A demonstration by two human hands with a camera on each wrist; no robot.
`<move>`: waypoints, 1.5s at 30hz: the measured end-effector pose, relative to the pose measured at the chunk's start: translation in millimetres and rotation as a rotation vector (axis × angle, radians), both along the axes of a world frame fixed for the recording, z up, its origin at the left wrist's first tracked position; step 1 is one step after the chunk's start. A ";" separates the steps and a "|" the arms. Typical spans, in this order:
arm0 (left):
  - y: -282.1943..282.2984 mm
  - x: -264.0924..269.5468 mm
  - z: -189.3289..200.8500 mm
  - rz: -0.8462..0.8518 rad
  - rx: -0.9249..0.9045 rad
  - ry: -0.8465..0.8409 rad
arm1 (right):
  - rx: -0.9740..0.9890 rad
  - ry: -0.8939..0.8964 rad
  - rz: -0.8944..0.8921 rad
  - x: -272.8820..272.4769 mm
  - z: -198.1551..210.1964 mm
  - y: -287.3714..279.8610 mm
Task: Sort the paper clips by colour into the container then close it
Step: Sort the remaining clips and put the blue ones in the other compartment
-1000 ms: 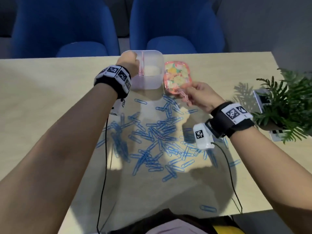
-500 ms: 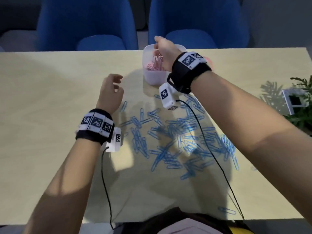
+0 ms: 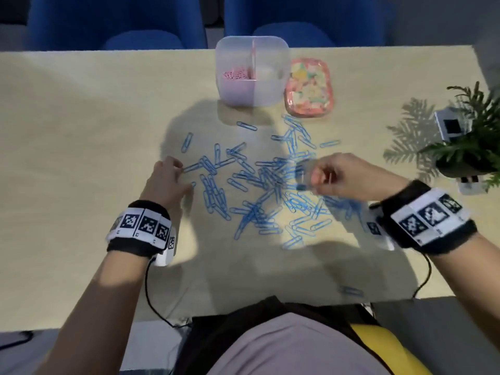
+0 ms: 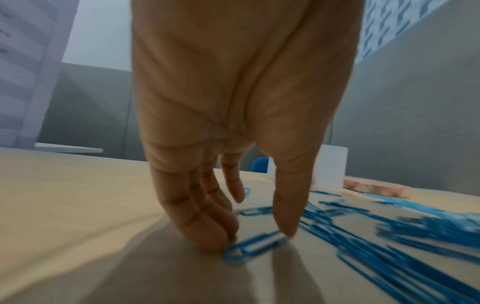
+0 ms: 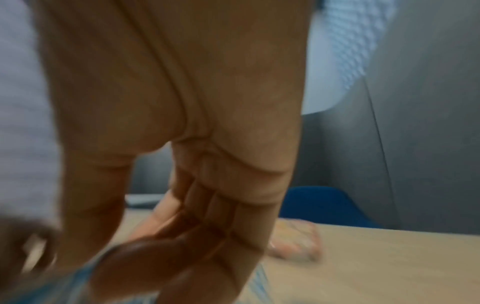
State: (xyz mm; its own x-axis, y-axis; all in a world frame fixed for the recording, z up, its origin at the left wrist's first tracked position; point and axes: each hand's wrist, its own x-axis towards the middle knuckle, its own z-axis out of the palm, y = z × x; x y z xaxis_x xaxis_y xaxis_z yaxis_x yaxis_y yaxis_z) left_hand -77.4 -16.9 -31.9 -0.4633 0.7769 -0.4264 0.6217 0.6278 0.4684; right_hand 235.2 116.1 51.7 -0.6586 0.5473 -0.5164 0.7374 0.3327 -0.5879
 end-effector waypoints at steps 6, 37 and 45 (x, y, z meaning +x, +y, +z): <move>14.5 13.4 -7.5 -0.023 0.149 0.053 | -0.049 -0.260 0.156 67.5 -22.4 -74.7; 58.0 127.8 -8.2 -0.632 0.310 0.335 | 0.330 -0.003 -0.165 -26.7 -79.1 -8.1; 117.9 63.2 50.2 -0.224 0.623 0.163 | 0.305 0.190 -0.533 -0.6 -78.4 7.5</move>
